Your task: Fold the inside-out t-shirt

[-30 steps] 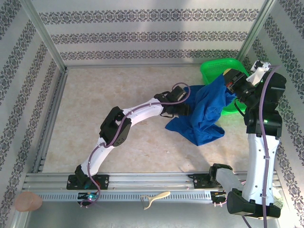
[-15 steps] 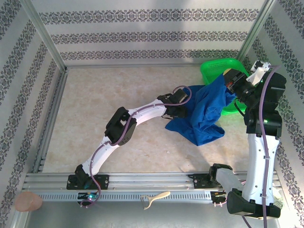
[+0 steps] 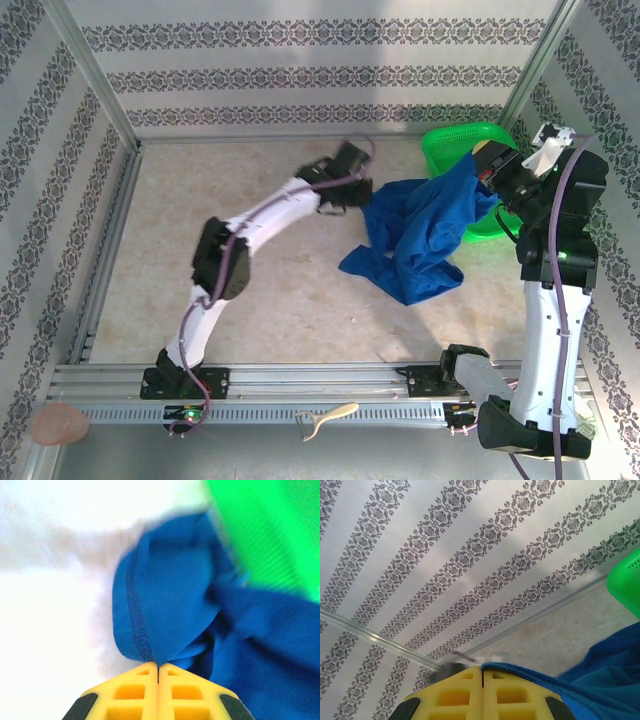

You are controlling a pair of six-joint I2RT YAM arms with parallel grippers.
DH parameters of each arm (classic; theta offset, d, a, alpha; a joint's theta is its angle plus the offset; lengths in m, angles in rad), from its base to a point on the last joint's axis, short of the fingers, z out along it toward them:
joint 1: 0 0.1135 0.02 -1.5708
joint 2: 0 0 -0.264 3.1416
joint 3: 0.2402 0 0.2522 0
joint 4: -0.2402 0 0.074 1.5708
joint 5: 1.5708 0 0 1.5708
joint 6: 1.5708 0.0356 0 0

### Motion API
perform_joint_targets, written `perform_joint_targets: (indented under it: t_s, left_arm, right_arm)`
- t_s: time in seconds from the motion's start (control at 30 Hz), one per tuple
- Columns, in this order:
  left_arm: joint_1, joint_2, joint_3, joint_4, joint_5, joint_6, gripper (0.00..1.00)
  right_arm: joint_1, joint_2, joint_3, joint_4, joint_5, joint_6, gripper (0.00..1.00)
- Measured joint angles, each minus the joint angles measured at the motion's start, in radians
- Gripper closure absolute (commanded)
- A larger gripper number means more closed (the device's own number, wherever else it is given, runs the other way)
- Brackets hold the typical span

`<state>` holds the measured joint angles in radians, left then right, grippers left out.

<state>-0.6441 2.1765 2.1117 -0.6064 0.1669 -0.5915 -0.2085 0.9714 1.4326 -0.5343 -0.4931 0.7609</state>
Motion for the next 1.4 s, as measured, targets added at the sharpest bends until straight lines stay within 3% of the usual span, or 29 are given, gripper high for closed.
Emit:
perform_joint_targets:
  t_s: [0.2, 0.33, 0.63, 1.0, 1.1, 1.23, 1.4]
  left_arm:
    - [0.256, -0.430, -0.027, 0.050, 0.093, -0.013, 1.00]
    - [0.380, -0.648, -0.102, 0.108, 0.149, -0.055, 1.00]
    - [0.631, -0.810, -0.237, 0.142, 0.252, -0.180, 1.00]
    - [0.646, -1.184, -0.678, 0.235, 0.293, -0.421, 1.00]
    - [0.646, -1.234, -0.740, 0.244, 0.268, -0.441, 1.00]
    - [0.649, -1.206, -0.850, 0.303, 0.246, -0.455, 1.00]
    - [0.672, -0.954, -0.976, 0.372, 0.217, -0.465, 1.00]
  right_arm:
    - [-0.012, 0.020, 0.068, 0.003, -0.003, 0.021, 1.00]
    - [-0.012, 0.031, 0.100, 0.007, -0.011, 0.038, 1.00]
    - [-0.012, 0.041, 0.129, 0.022, -0.039, 0.083, 1.00]
    - [-0.009, 0.049, 0.204, 0.138, -0.109, 0.226, 1.00]
    - [0.055, 0.093, 0.264, 0.171, -0.093, 0.217, 1.00]
    - [0.181, 0.200, 0.289, 0.185, -0.030, 0.139, 1.00]
    - [0.272, 0.471, 0.301, 0.183, 0.068, 0.034, 1.00]
